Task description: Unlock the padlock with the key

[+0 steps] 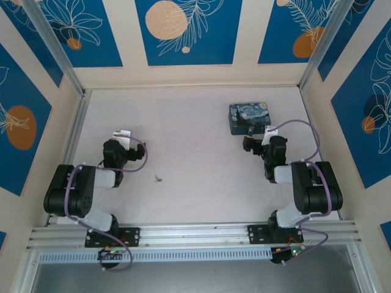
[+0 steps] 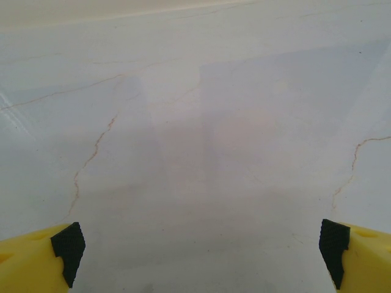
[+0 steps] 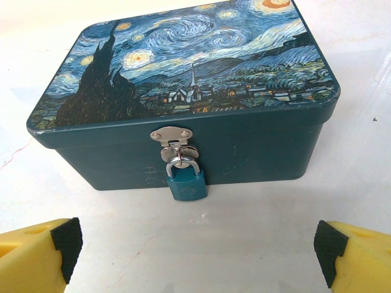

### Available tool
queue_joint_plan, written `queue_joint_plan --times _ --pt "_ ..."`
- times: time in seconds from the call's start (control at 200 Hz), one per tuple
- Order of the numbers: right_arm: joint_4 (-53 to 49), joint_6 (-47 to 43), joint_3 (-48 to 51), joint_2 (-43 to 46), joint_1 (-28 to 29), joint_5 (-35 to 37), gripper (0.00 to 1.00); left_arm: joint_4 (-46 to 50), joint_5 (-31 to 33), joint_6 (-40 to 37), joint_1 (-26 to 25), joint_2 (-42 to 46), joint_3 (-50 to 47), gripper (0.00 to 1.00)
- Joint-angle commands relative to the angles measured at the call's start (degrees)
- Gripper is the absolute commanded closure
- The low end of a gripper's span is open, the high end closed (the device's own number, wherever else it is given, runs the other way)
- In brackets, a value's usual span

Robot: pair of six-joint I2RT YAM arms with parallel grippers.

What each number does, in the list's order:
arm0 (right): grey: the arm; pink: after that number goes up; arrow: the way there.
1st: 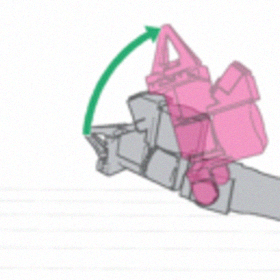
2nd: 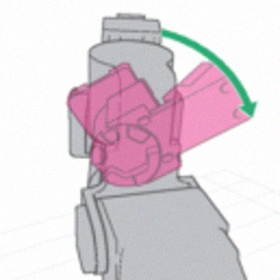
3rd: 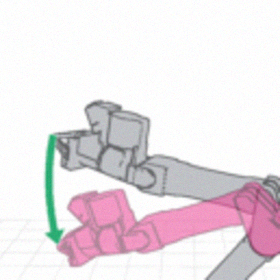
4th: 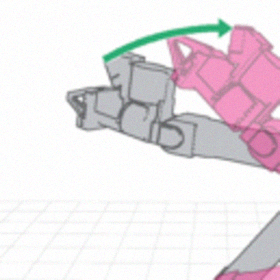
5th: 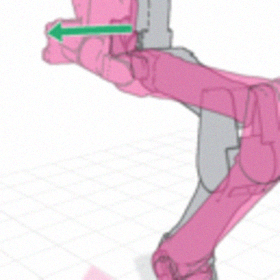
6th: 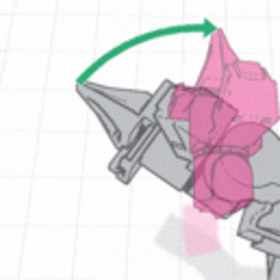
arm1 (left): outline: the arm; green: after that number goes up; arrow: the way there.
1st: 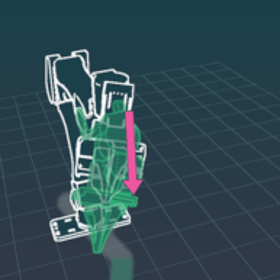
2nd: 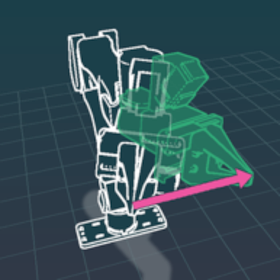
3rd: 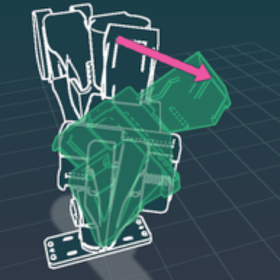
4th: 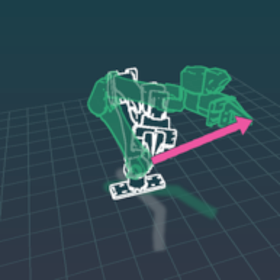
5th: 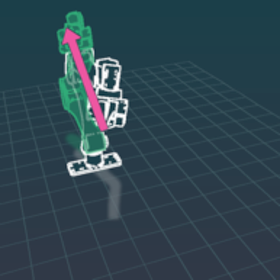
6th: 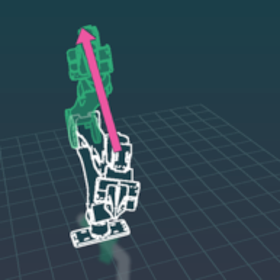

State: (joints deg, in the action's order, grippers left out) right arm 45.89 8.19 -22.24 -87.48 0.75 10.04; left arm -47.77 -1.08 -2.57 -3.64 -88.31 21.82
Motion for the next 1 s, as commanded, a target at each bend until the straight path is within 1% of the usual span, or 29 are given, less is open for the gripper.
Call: queue_joint_plan --times 0.0,0.585,0.66,0.765,0.805,0.86,0.955,0.995 --pt "1.93 -1.63 -0.85 0.15 0.29 0.24 0.01 -0.35 -0.5 -0.51 0.44 0.17 1.02 0.0" --pt "1.99 -1.54 -0.78 0.21 0.26 0.22 0.01 0.26 -0.63 -0.43 0.6 0.16 1.28 0.0" --pt "1.36 -1.17 -1.06 0.25 -0.6 -1.5 0.01 0.38 -0.76 -0.33 0.77 0.14 1.38 0.0" --pt "2.43 -0.88 -0.37 0.83 -0.75 -1.76 0.01 -0.01 -1.01 -0.26 0.9 0.42 1.0 0.0" --pt "0.38 -0.28 -0.74 2.8 -0.91 -0.68 0.01 0.06 -1.89 -0.58 0.83 0.62 1.0 0.0" --pt "-5.43 0.29 -2.28 6.27 -1.0 0.74 0.01 2.12 -2.87 -1.43 0.63 1.73 1.74 0.0" --pt "-15.0 1.35 -5.2 11.93 -1.02 2.53 0.01 9.46 -1.65 -0.91 0.65 5.18 4.33 0.0" --pt "-19.22 4.2 -7.13 13.69 -1.53 3.17 0.01 12.11 -1.52 -0.86 0.6 6.33 5.3 0.0"
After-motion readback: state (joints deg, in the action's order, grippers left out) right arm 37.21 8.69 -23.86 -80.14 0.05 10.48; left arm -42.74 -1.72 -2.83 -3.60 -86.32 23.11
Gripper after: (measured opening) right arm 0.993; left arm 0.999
